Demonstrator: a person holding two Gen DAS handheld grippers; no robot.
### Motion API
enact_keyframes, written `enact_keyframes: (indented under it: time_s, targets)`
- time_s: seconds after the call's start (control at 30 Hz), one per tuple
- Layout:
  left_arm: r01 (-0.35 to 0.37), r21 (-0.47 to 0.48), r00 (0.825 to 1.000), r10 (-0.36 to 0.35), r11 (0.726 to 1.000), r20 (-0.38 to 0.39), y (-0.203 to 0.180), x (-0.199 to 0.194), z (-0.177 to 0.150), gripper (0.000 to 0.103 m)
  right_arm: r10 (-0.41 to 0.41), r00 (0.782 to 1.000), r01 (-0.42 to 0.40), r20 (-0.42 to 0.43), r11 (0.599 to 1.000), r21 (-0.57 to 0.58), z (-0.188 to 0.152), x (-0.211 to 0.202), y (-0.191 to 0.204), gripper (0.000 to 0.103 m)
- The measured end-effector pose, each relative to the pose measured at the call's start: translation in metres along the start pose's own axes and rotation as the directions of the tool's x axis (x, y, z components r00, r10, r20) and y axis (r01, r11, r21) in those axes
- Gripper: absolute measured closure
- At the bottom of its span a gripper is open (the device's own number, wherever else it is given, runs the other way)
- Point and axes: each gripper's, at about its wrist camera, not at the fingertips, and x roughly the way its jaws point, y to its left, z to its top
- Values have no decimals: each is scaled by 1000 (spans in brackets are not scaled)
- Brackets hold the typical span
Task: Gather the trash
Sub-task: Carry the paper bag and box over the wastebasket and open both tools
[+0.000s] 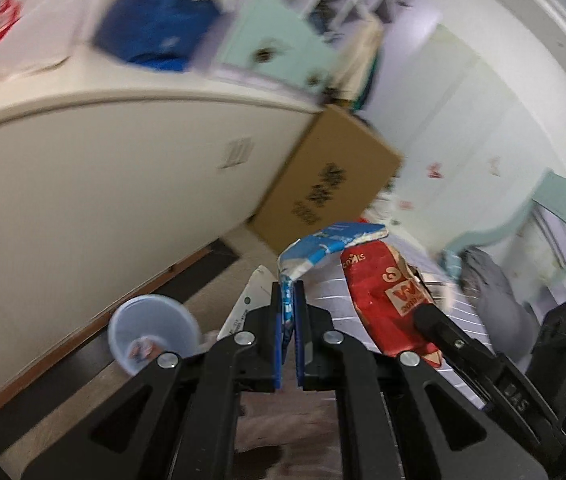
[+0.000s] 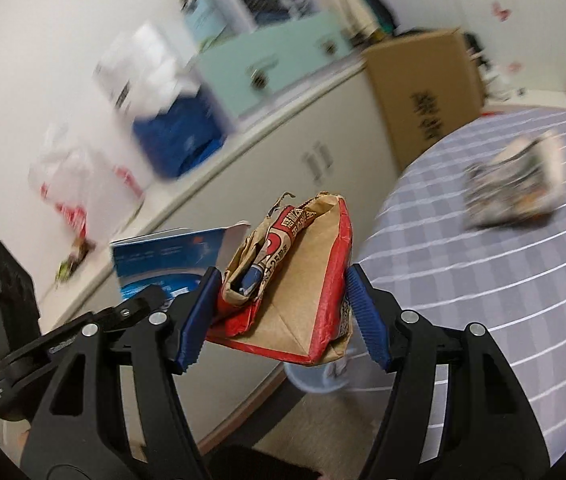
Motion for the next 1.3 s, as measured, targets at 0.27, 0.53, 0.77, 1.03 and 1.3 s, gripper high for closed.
enact_keyframes:
  time_s: [0.27,0.53,0.77,1.03,1.3]
  targets:
    - [-171,-99,983,162,980,-88,96,41,-5,98,17,983,-30,-181,997,-70,-41,100,39,39]
    - [-278,-115,952,259,954,-161,150,88,-1,98,5,974,-28,-226,995,-100,-60,181,40,34]
    - [-323,-105,932,297,941,-207,169,119,3,98,-56,967,29,-248,993,-111,-59,237,26,27]
    - [-341,-75,915,313,937,-256,169,143,-7,98,-125,957,89,-263,986,-143,-70,235,10,26]
    - [-342,-29,899,319,939,-299,156,174,-8,98,-185,954,140,-237,971,-195,-71,234,6,23]
